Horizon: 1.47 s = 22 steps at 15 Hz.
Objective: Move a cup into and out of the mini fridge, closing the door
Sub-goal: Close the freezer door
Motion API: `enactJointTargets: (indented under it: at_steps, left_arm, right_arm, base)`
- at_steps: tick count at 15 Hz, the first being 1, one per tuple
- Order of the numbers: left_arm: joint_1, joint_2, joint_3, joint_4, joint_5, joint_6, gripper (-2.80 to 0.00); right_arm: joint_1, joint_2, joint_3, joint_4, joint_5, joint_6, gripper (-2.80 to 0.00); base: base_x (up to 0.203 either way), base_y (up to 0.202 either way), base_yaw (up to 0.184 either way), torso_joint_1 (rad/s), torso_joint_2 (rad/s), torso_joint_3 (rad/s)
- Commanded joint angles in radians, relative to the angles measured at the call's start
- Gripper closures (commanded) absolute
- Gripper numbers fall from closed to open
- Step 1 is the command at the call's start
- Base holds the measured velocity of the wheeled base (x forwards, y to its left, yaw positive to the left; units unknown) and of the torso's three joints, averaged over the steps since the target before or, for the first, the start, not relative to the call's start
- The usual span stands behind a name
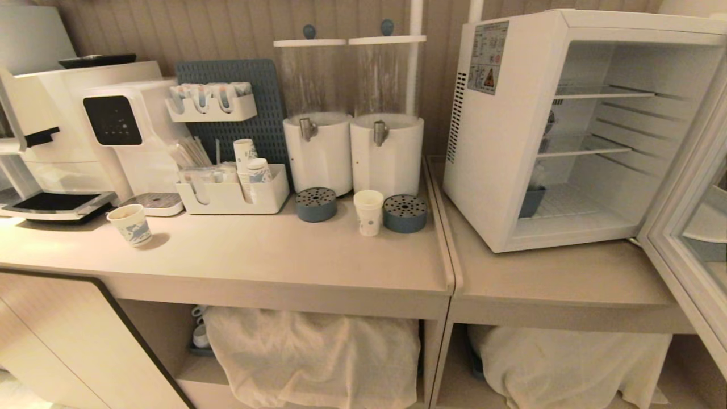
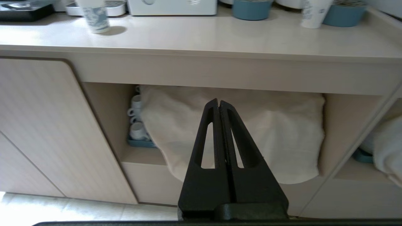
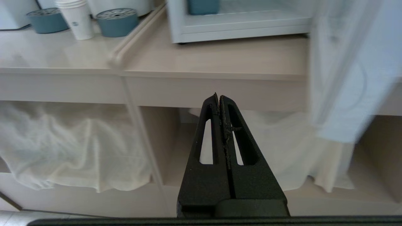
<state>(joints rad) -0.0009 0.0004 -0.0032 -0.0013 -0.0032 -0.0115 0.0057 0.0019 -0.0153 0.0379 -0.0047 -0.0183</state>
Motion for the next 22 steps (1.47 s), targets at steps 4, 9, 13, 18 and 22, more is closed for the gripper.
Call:
enactJointTargets:
  at_steps: [4, 9, 13, 18, 22]
  left_arm:
    - [-0.001, -0.002, 0.0, 0.0, 0.0, -0.001, 0.0]
    - [-0.001, -0.002, 0.0, 0.0, 0.0, -0.001, 0.0]
    - [-0.001, -0.002, 0.0, 0.0, 0.0, -0.001, 0.0]
    - [-0.001, -0.002, 0.0, 0.0, 0.0, -0.001, 0.0]
    - [-0.001, -0.002, 0.0, 0.0, 0.0, -0.002, 0.0]
  right_arm:
    - [0.0, 0.001, 0.0, 0.0, 0.0, 0.0, 0.0]
    - [0.0, 0.003, 0.0, 0.002, 0.0, -0.001, 0.0]
    - [0.0, 0.004, 0.0, 0.002, 0.0, -0.001, 0.0]
    - [0.0, 0.018, 0.0, 0.002, 0.0, 0.0, 0.0]
    - [0.001, 0.175, -0.142, -0.007, -0.001, 0.108, 0.0]
  base:
    - [0.0, -0.191, 0.0, 0.004, 0.0, 0.002]
    - [0.0, -0.192, 0.0, 0.0, 0.0, 0.004]
    - [0.0, -0.193, -0.001, 0.004, 0.0, 0.002]
    - [0.0, -0.18, 0.0, 0.001, 0.0, 0.003]
    - [0.0, -0.025, 0.0, 0.001, 0.0, 0.001]
